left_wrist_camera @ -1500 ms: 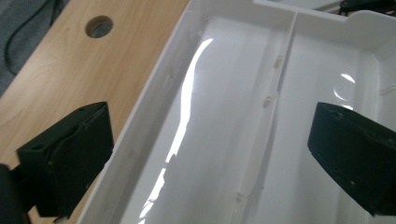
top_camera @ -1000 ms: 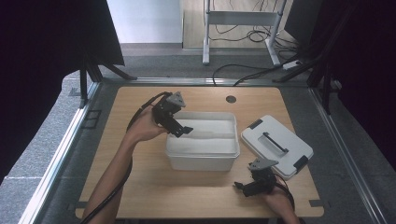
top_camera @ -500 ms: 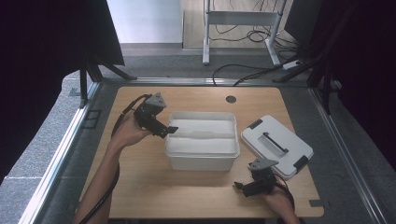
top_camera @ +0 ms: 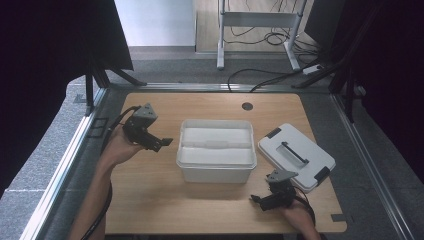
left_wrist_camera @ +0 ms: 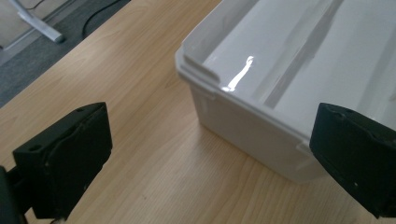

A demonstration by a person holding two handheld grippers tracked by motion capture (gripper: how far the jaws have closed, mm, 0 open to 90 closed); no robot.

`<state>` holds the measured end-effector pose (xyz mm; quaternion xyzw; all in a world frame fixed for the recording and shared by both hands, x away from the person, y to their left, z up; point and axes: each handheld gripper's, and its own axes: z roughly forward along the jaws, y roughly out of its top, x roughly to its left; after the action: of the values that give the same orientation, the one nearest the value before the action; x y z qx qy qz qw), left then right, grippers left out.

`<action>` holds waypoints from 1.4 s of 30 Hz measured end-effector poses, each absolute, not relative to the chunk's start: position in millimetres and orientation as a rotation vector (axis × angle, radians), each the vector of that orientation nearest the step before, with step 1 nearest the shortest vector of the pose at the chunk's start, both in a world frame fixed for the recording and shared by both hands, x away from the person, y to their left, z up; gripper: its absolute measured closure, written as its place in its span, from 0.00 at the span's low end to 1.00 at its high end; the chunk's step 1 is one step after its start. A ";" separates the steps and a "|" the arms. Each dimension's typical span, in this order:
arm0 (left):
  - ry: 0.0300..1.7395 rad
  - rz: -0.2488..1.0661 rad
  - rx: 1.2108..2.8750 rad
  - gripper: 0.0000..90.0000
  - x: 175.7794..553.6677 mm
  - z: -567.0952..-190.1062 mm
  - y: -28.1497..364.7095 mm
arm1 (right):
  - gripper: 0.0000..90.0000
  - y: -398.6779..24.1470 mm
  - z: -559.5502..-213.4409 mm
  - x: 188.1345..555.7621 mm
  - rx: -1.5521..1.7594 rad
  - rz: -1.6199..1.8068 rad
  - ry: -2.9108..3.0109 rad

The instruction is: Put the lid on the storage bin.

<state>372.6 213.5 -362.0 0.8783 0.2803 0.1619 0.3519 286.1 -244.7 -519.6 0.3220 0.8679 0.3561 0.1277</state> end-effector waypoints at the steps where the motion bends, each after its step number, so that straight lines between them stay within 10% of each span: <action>1: 0.752 0.431 2.264 0.00 368.9 -366.0 220.0 | 0.01 -244.7 -519.5 286.0 0.937 1.036 2.525; 42: 0.987 0.409 2.179 0.00 318.4 -500.1 232.4 | 0.04 -244.7 -492.7 290.4 0.916 1.050 2.542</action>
<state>318.4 232.4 -500.1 0.8412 0.3811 0.1578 0.3497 290.4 -244.7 -492.7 0.3136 0.8705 0.3594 0.1212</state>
